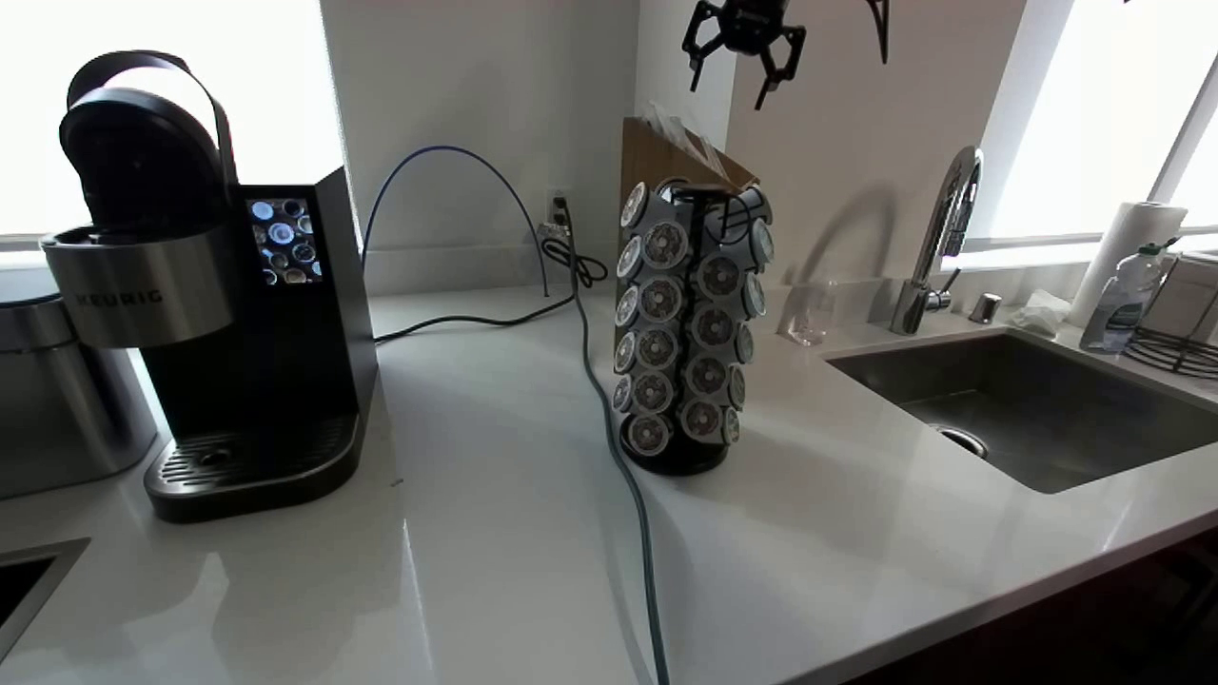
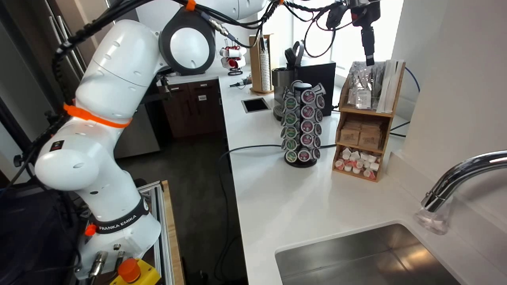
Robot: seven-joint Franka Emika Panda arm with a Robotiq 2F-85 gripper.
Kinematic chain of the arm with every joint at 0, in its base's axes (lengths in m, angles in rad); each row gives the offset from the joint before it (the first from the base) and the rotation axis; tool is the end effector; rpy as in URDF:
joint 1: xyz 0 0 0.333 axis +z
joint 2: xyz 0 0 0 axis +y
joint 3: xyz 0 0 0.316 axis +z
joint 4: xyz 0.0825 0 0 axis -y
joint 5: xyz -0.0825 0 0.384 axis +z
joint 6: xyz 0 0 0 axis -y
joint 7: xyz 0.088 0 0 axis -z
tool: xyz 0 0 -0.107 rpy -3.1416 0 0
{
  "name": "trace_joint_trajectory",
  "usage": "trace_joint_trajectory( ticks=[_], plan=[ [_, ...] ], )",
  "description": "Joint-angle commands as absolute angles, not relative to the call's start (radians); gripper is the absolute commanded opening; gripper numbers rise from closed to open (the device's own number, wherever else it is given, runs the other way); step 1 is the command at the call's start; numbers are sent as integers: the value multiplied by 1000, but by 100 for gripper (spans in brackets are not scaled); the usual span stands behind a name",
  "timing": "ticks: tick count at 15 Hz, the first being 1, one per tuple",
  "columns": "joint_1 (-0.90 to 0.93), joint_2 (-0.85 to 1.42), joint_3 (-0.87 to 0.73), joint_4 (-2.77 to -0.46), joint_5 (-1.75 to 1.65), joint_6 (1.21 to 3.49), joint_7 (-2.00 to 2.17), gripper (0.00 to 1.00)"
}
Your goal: Remove one plastic from the wooden stand.
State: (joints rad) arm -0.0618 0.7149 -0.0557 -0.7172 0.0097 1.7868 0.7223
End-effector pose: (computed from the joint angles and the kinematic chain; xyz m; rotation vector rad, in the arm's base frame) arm 0.7548 -0.0687 0.5830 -2.7634 1.2011 -0.5278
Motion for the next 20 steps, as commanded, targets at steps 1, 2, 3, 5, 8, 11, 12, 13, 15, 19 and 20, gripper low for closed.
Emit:
trace_joint_trajectory(
  ticks=[1, 2, 3, 5, 8, 11, 12, 13, 15, 19, 20],
  plan=[
    [-63, 715, -55, -715, 10, 1787, 722, 100],
    [-72, 724, -45, -707, 28, 1793, 722, 100],
    [-73, 732, -44, -700, 31, 1789, 728, 100],
    [-77, 744, -39, -690, 38, 1790, 725, 100],
    [-77, 760, -39, -686, 32, 1803, 722, 100],
    [-78, 770, -41, -690, 28, 1830, 723, 100],
    [-77, 772, -42, -692, 26, 1840, 724, 100],
    [-77, 774, -41, -694, 27, 1857, 724, 100],
    [-81, 775, -34, -694, 37, 1909, 717, 100],
    [-83, 777, -25, -696, 40, 1959, 715, 100],
    [-83, 778, -22, -698, 42, 1958, 713, 100]
  ],
)
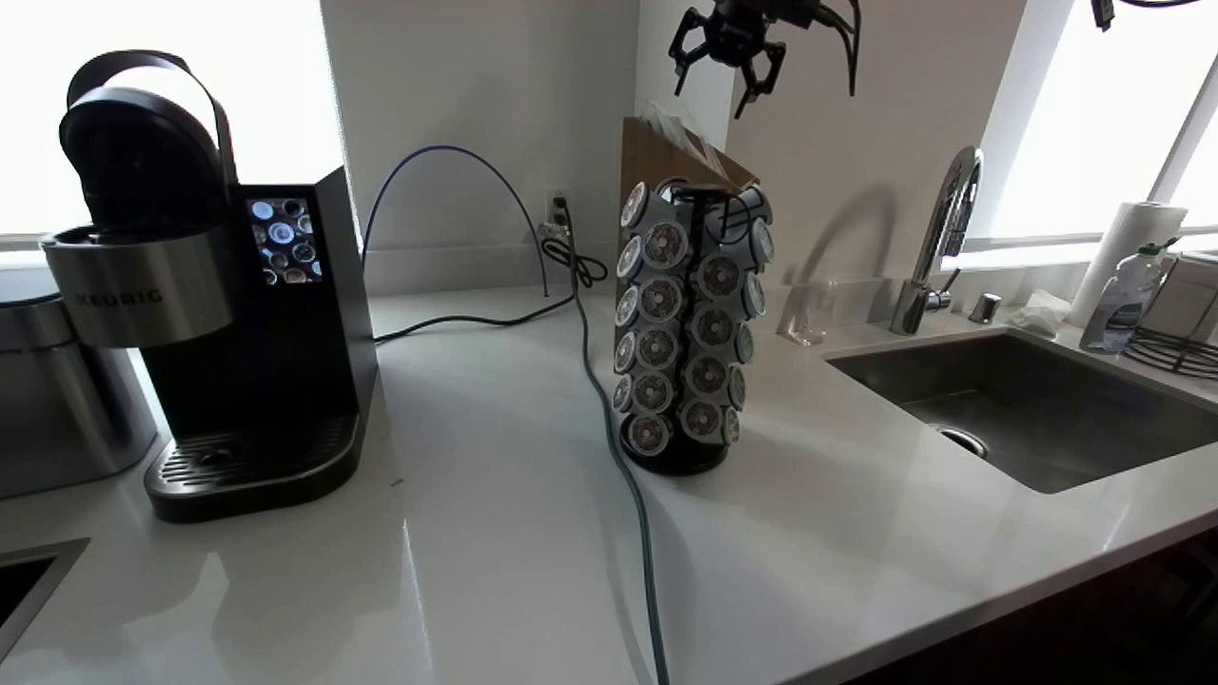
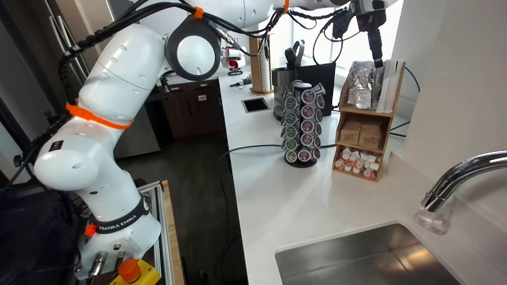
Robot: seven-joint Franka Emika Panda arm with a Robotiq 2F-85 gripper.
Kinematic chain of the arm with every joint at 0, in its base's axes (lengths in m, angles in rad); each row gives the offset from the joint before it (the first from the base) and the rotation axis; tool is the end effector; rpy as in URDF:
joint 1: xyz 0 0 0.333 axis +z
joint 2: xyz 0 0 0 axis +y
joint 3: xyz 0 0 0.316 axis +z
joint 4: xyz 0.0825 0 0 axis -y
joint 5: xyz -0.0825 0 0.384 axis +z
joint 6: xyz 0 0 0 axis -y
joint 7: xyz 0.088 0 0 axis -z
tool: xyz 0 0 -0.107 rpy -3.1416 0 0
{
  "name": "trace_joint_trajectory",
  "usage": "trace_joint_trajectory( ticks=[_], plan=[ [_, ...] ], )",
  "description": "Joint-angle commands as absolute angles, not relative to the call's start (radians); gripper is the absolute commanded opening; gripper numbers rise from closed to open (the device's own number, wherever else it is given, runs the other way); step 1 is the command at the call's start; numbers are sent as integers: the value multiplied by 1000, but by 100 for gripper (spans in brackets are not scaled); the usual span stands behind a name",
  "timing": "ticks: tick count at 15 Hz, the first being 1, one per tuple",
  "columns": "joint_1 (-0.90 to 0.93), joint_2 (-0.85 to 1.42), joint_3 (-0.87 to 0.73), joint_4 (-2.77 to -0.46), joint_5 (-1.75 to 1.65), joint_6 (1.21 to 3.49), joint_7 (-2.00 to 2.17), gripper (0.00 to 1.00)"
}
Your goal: Remove one plastic from the wooden stand.
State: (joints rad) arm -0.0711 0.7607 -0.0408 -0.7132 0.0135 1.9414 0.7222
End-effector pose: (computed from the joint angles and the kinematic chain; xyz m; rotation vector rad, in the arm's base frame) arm 0.7753 -0.0707 0.5686 -2.6947 1.1681 -0.6728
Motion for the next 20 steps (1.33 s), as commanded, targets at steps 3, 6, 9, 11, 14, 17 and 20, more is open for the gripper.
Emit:
trace_joint_trajectory(
  ticks=[3, 6, 9, 11, 14, 17, 20],
  plan=[
    [-86, 778, -11, -700, 49, 1914, 724, 100],
    [-89, 780, -12, -703, 47, 1904, 735, 100],
    [-92, 779, -14, -706, 44, 1878, 744, 100],
    [-93, 775, -13, -705, 44, 1846, 746, 100],
    [-95, 772, -13, -702, 45, 1798, 753, 100],
    [-90, 761, -20, -700, 33, 1773, 760, 72],
    [-88, 745, -26, -698, 25, 1771, 765, 49]
  ],
)
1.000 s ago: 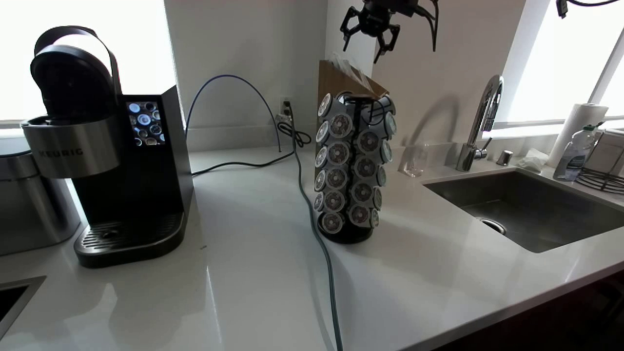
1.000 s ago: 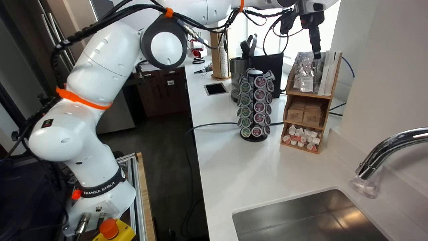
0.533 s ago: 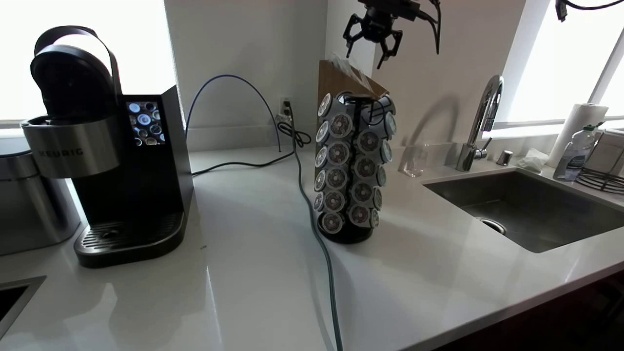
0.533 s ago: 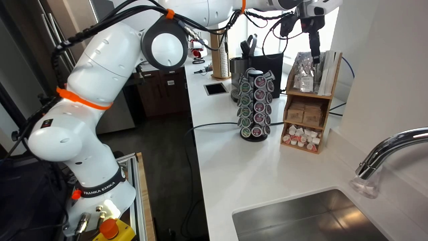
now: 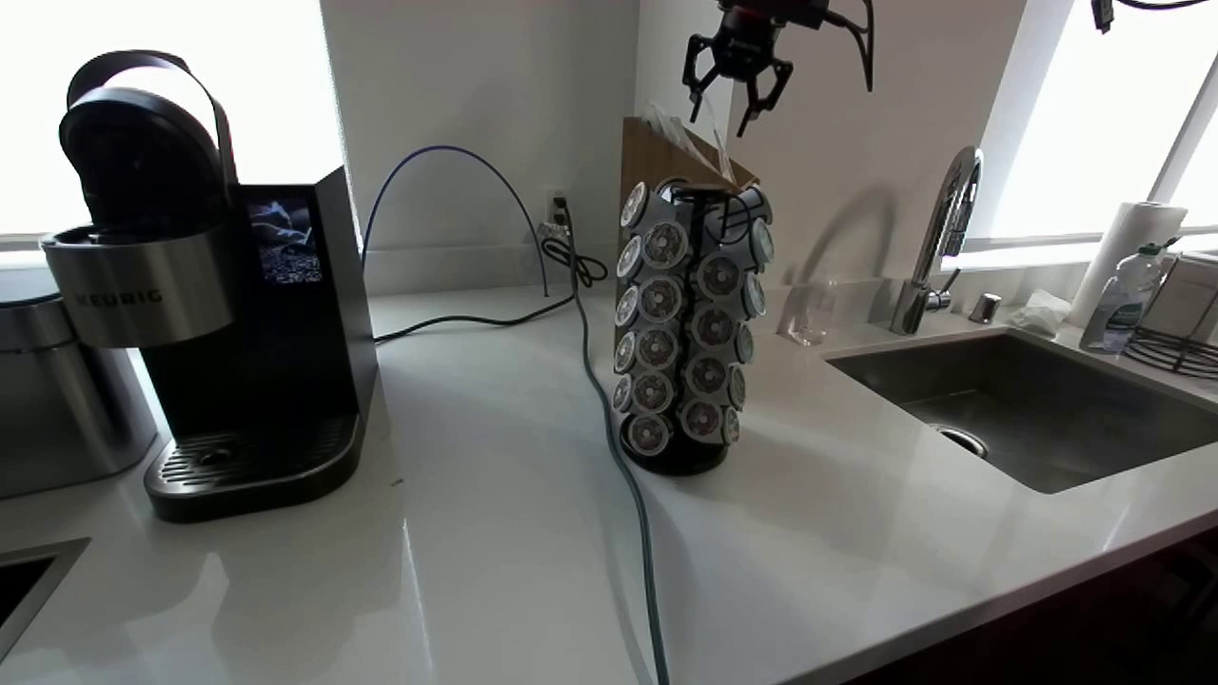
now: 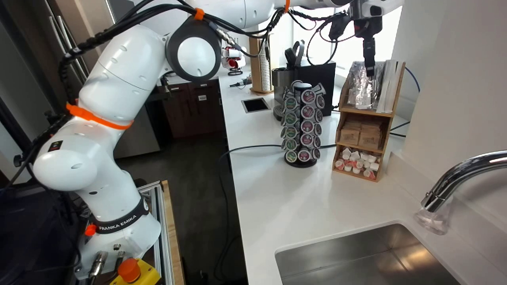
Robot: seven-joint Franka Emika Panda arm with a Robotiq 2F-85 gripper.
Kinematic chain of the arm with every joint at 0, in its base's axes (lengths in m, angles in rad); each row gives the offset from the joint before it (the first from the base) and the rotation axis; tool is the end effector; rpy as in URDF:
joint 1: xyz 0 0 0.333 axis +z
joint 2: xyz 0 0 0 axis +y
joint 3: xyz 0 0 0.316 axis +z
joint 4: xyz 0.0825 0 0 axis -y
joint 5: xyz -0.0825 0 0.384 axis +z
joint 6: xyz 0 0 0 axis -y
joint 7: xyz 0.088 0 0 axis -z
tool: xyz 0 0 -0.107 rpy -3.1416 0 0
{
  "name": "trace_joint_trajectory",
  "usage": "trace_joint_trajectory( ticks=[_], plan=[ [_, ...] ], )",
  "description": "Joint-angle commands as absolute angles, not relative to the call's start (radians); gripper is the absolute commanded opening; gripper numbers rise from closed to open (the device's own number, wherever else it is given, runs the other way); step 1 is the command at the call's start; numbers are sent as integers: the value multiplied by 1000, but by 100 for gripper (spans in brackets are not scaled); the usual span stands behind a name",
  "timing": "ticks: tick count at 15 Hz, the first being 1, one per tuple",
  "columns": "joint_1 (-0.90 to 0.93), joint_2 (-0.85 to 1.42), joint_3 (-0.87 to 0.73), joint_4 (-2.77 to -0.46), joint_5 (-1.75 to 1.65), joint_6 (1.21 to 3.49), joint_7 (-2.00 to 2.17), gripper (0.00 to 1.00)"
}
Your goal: Remove one plastic from the wooden stand.
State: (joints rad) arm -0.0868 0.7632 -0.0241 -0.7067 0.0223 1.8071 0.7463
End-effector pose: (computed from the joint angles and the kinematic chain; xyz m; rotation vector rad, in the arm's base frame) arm 0.7666 -0.0746 0.5533 -2.7261 1.2325 -0.4806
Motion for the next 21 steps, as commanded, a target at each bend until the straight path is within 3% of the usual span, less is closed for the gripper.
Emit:
trace_joint_trajectory(
  ticks=[1, 6, 7, 12, 21],
  plan=[
    [-87, 738, -28, -699, 24, 1771, 766, 42],
    [-88, 714, -28, -705, 27, 1773, 764, 4],
    [-88, 710, -28, -707, 27, 1773, 763, 0],
    [-72, 651, -37, -729, 9, 1764, 777, 0],
    [-25, 375, -78, -912, -43, 1523, 1025, 0]
  ],
)
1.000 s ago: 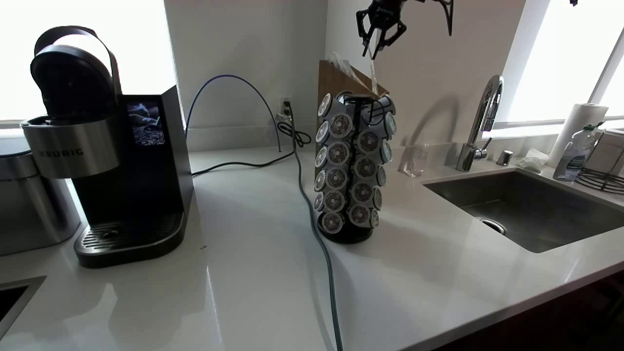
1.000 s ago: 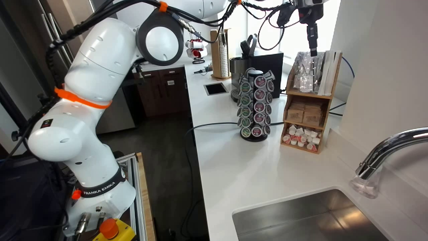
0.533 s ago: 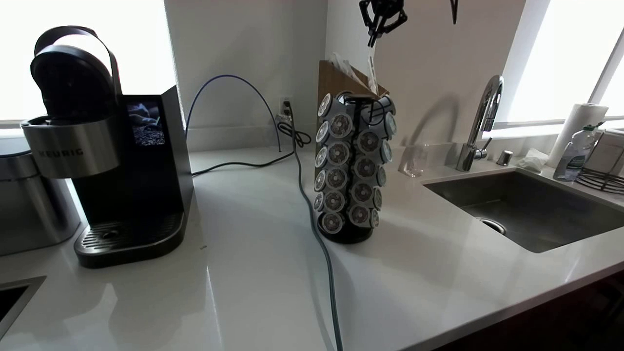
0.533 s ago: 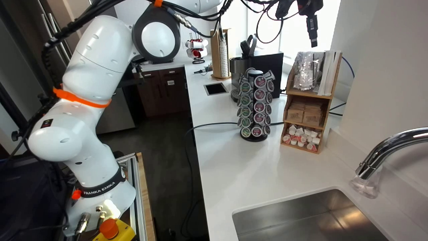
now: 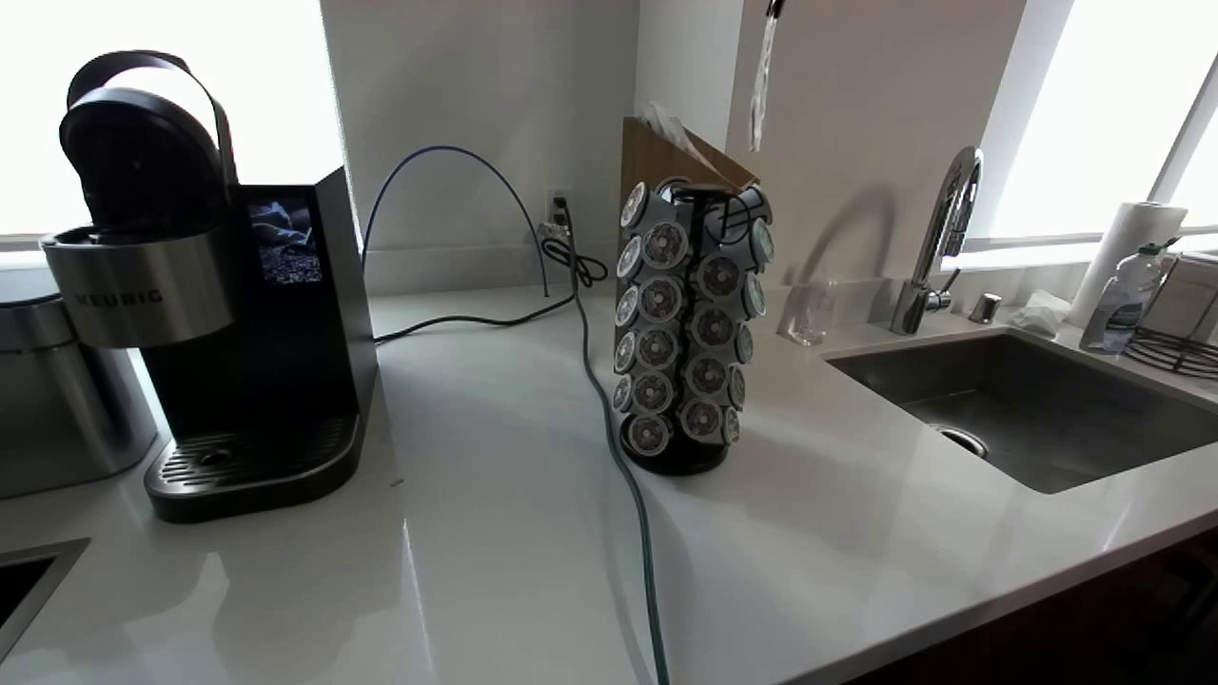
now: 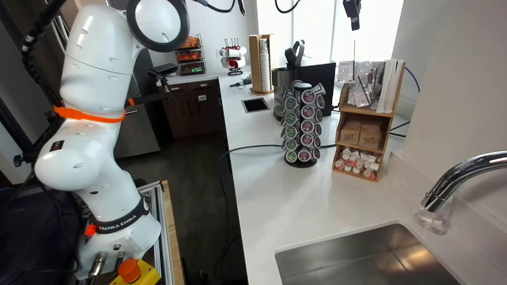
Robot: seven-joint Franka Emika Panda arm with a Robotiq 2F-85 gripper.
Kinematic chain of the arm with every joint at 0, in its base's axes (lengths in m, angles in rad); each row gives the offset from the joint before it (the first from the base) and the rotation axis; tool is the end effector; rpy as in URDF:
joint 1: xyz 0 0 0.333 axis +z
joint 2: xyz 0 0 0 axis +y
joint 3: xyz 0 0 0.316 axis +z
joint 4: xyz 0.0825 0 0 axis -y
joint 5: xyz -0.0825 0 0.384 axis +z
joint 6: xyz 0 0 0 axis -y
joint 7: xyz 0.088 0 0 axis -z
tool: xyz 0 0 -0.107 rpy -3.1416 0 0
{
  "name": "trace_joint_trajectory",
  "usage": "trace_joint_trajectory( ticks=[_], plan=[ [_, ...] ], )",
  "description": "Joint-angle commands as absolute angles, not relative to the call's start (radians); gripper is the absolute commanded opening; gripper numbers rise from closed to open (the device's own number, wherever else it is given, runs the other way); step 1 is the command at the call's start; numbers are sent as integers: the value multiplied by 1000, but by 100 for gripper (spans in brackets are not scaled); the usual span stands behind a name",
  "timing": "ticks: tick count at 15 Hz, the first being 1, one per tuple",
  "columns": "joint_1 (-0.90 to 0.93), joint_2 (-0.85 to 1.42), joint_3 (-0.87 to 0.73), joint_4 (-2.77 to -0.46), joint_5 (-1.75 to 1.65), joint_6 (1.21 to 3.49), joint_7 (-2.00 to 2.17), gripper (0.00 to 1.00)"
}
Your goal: Remove one plastic from the wooden stand.
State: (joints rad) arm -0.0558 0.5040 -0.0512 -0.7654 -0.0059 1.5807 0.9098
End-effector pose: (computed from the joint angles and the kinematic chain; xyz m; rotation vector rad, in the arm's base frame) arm 0.6808 -0.0606 0.6880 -2.6389 1.4544 -0.4536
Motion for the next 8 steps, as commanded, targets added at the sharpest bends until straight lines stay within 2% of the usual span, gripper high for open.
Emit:
trace_joint_trajectory(
  ticks=[1, 8],
  plan=[
    [-21, 340, -80, -945, -49, 1499, 1061, 0],
    [-47, 159, -98, -1272, -18, 1470, 1325, 0]
  ],
)
